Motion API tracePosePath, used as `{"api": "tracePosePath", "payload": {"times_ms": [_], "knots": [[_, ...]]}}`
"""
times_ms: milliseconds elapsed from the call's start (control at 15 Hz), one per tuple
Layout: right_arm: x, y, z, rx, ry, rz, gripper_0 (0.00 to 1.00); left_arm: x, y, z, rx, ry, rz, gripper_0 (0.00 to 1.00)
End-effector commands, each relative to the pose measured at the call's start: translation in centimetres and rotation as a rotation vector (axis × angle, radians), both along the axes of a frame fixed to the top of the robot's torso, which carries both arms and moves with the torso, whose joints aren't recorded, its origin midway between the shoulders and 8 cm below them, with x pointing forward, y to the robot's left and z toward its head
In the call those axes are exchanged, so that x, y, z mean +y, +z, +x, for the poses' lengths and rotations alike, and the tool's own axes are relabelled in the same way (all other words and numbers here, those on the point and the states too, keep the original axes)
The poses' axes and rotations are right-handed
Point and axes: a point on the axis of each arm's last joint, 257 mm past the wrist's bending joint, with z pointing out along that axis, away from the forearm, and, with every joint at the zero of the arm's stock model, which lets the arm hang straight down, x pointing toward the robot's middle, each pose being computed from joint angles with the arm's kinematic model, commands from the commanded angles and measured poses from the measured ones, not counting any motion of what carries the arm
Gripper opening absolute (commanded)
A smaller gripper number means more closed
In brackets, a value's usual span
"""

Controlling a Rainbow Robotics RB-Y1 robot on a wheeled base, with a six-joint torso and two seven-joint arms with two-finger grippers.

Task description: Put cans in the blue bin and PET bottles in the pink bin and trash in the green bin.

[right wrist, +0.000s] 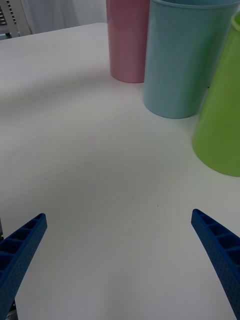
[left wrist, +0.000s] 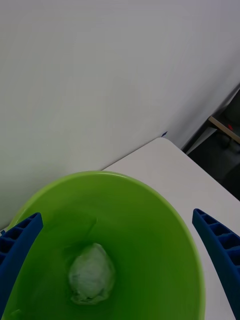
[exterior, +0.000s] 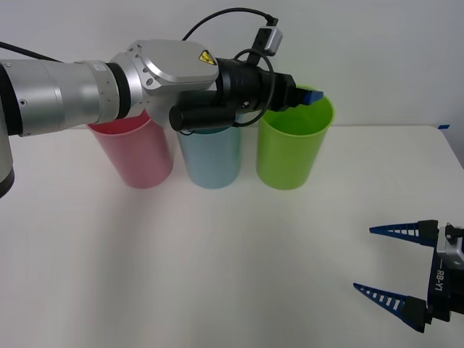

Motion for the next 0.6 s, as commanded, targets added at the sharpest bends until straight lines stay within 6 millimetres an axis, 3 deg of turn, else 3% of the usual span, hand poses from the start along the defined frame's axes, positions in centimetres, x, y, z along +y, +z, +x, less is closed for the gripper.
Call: {"api": "tracePosePath", "payload": {"times_ms": [67,600], "knots": [[0.0,0.0,0.0,0.0,0.0,0.0,1.0,0.0,0.1,0.1,-0.001,0.004,-0.003,1.0],[0.0,0.0,0.0,0.0,0.0,0.0,1.0,-0.5,4.7,-0.1,-0.063,-0.052,-0.061,1.0]]}}
